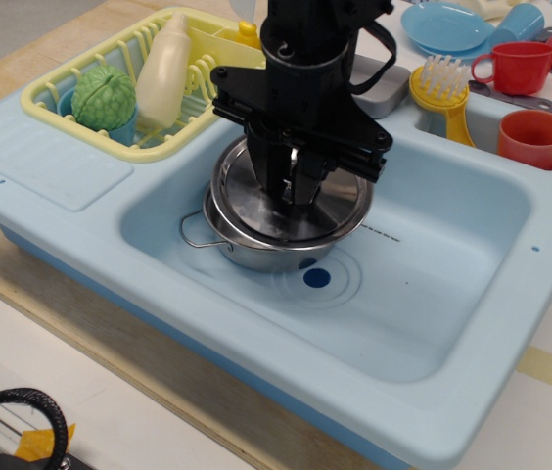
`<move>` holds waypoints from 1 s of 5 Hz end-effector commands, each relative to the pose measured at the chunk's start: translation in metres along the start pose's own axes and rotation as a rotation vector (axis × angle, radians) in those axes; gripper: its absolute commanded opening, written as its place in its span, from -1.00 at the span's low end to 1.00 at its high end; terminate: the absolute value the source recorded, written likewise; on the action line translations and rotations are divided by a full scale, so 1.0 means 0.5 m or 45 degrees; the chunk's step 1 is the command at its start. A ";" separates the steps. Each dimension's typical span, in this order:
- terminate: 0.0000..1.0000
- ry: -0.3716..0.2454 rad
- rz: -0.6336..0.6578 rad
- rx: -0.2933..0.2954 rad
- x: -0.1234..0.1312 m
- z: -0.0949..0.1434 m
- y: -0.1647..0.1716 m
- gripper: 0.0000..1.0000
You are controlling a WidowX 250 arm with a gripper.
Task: Take lid off pot or pan
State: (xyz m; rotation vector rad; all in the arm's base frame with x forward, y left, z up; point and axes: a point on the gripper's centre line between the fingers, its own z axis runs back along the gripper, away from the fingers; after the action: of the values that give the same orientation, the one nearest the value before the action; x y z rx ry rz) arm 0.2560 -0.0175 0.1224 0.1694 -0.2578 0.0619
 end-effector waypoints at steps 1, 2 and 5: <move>-1.00 -0.040 -0.069 -0.071 0.005 0.010 -0.058 -1.00; -1.00 0.010 -0.051 -0.135 -0.006 -0.001 -0.093 -1.00; -1.00 0.174 -0.001 -0.230 -0.071 -0.028 -0.134 -1.00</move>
State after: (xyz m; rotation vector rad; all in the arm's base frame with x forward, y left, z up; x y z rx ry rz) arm 0.2259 -0.0841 0.0812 -0.0227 -0.0736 0.0419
